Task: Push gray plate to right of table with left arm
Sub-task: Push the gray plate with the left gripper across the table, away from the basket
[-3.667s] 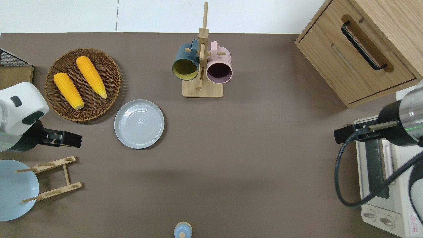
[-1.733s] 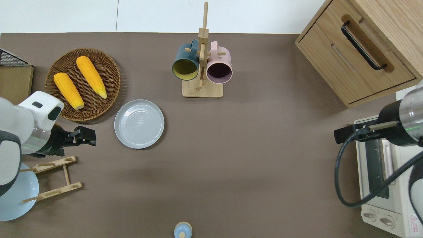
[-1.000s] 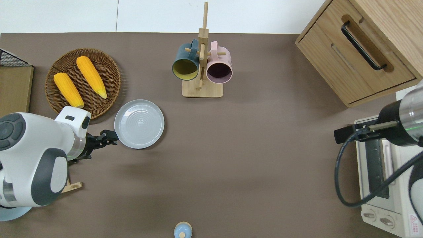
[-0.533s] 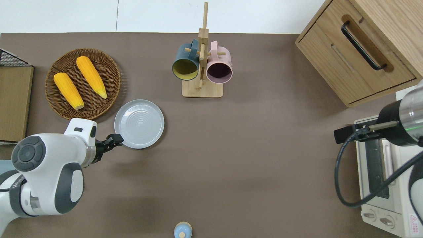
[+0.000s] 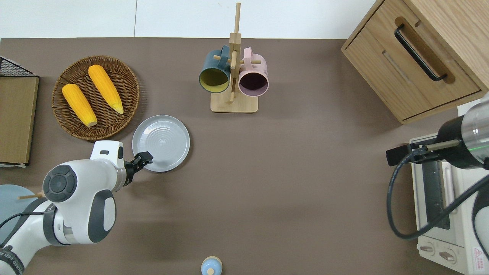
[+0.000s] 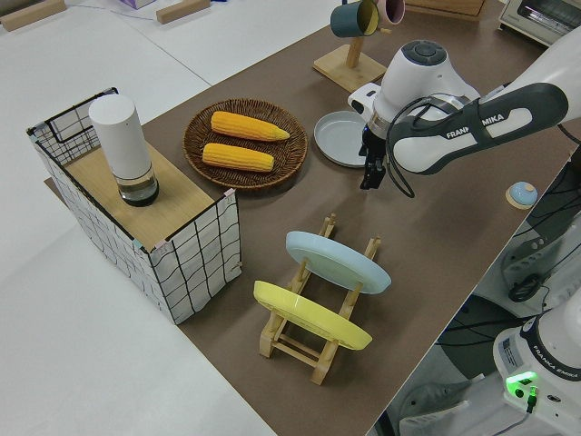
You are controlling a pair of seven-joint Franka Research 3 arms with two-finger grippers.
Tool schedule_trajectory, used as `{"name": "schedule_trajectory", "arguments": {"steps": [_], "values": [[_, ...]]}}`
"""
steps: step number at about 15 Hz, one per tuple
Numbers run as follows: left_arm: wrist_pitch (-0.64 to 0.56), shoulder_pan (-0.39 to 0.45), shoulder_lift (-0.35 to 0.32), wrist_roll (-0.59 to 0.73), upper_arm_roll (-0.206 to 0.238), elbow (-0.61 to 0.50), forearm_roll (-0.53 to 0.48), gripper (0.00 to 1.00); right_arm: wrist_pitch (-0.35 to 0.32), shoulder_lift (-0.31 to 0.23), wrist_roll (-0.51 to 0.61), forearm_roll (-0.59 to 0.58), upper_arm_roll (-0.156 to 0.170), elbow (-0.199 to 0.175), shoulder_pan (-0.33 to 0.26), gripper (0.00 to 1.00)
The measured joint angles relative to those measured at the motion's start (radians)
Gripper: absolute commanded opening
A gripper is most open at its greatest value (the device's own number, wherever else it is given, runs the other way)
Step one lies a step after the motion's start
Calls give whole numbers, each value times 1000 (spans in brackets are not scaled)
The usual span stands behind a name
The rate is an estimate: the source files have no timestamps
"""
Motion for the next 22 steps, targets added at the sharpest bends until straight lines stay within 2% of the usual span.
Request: {"name": "schedule_trajectory", "arguments": {"steps": [1,2,3,4,5,6,15,22], "values": [[6,-3,5,-1,0,0,0,841,0,0,0,0,0,0,0,983],[8,-4,7,-2,0,0,0,698,0,0,0,0,0,0,0,983],[8,-4,7,-2,0,0,0,506,0,0,0,0,0,0,0,983],[8,-4,8,-2,0,0,0,367,0,0,0,0,0,0,0,983],[8,-4,8,-2,0,0,0,150,0,0,0,0,0,0,0,983],[8,-4,7,-2,2,0,0,2,0,0,0,0,0,0,0,983],[22,-12,-1,-2,0,3,-2,0,0,0,0,0,0,0,0,983],[25,-96,-2,-124,2,3,-2,0,0,0,0,0,0,0,0,983]]}}
